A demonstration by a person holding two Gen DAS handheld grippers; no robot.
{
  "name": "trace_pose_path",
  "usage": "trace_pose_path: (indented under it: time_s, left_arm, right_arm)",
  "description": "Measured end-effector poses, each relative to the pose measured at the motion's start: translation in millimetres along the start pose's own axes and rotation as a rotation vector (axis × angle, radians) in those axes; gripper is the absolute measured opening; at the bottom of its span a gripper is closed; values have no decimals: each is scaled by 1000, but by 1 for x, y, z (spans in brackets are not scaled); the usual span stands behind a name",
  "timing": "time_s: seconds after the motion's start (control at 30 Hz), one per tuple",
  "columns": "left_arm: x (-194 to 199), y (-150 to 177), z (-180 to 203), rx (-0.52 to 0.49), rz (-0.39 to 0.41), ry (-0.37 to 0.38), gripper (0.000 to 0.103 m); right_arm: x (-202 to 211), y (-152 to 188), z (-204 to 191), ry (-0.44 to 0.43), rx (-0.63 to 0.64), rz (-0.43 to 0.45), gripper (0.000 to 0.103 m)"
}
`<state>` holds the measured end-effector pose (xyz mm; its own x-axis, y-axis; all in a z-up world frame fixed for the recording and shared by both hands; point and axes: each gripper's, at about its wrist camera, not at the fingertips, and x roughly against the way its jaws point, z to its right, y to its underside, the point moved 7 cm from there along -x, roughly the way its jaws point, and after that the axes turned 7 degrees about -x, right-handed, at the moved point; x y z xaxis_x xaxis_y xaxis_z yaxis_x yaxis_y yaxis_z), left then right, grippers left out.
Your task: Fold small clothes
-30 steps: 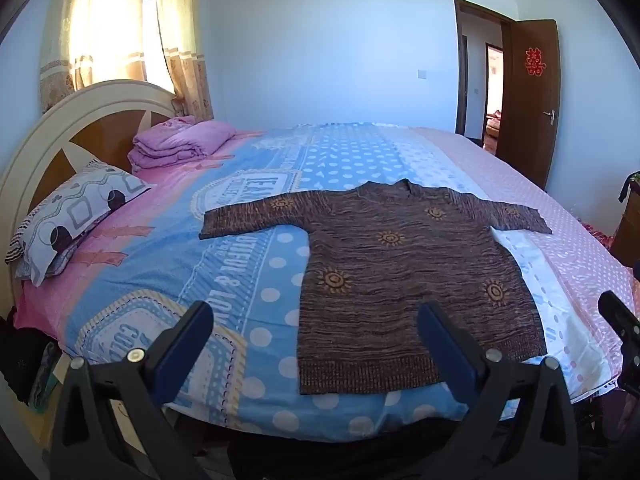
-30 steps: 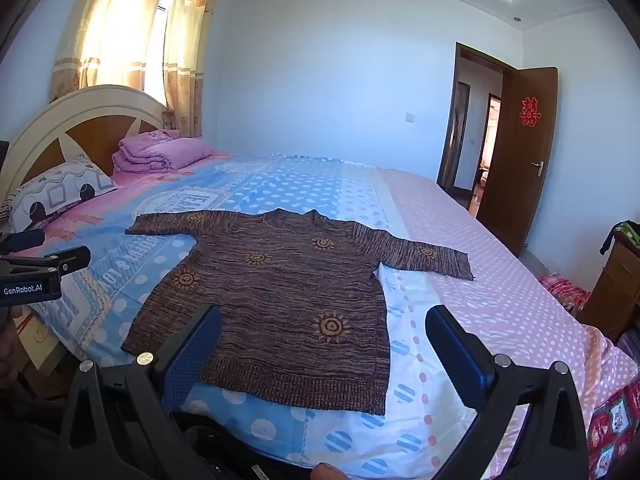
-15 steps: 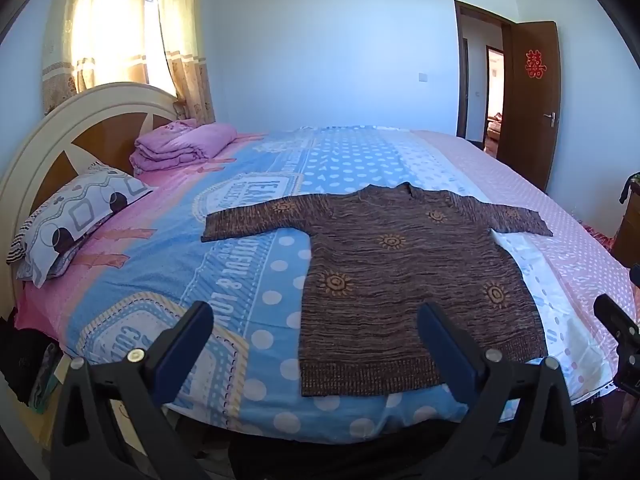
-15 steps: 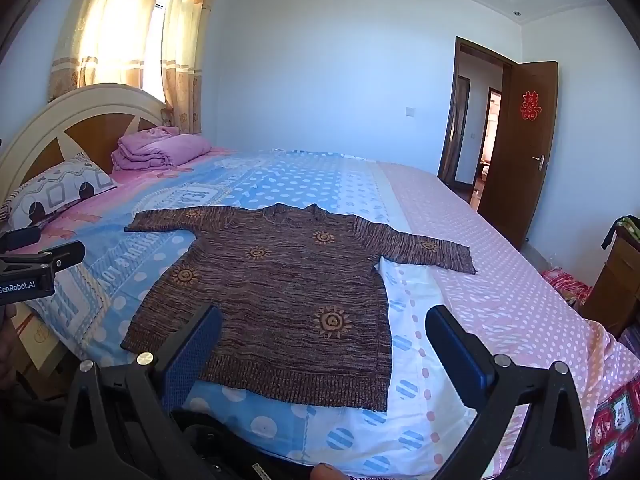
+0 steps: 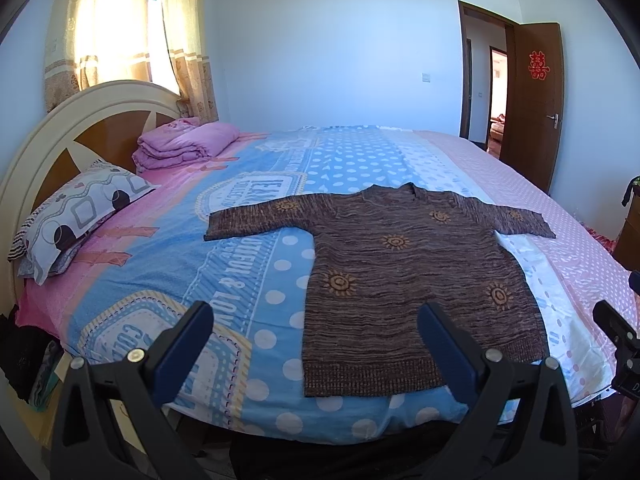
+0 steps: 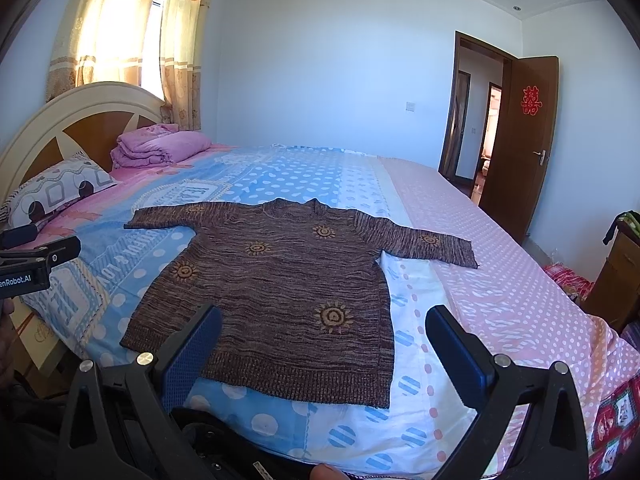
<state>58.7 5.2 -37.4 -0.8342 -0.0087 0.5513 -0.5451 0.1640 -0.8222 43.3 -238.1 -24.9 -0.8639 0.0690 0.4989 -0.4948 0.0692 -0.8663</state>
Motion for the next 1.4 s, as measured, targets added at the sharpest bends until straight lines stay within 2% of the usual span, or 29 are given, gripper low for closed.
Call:
trace_pose_path:
  time_s: [1.4]
  left_arm:
    - [-2,1,-5,0,-4,-3,103]
  right_arm:
    - [-6,5,1,-3,-3,-21,102]
